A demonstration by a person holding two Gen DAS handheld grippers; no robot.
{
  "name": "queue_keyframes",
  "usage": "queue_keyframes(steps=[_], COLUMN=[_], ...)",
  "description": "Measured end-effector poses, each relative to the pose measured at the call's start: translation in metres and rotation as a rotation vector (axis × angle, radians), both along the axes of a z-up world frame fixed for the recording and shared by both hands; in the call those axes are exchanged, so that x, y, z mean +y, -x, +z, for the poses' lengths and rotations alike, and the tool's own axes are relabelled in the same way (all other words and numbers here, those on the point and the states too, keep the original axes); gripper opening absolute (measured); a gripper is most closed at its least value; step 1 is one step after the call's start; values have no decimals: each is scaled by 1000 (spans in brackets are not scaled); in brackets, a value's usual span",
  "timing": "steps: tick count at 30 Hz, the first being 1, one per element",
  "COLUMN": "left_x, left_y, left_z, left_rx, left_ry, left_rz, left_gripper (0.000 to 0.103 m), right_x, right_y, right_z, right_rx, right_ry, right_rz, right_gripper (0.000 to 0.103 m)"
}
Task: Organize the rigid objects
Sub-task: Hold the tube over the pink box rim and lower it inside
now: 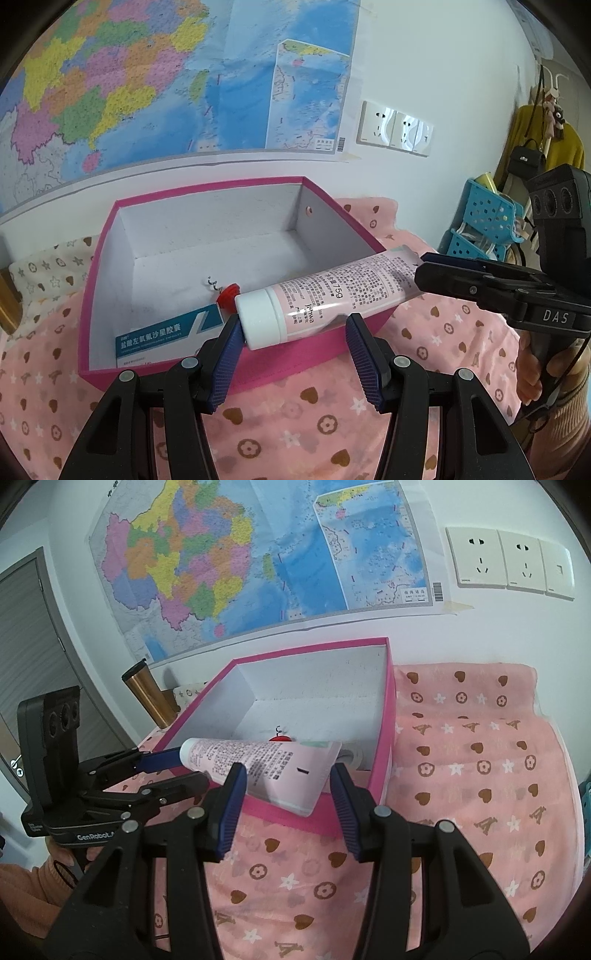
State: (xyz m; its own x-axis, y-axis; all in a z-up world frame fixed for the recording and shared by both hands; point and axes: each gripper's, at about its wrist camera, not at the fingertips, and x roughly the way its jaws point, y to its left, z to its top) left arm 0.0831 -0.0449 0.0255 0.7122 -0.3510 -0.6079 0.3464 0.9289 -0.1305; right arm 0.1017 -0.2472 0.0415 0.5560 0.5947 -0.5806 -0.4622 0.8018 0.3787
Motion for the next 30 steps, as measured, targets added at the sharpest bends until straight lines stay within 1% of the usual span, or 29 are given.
queue_keyframes(steps=[12,30], left_x=[2,1], left_y=[-11,-25], left_z=[-3,-9], left_rx=[16,40], left_ry=[6,5], left_rz=[6,17], left_gripper=[57,57], right_x=[2,4], right_y=[-15,-26], right_z=[-2,-10], right_rx=[13,28], right_ry=[8,16], right_rz=[2,-3], right_gripper=[50,50])
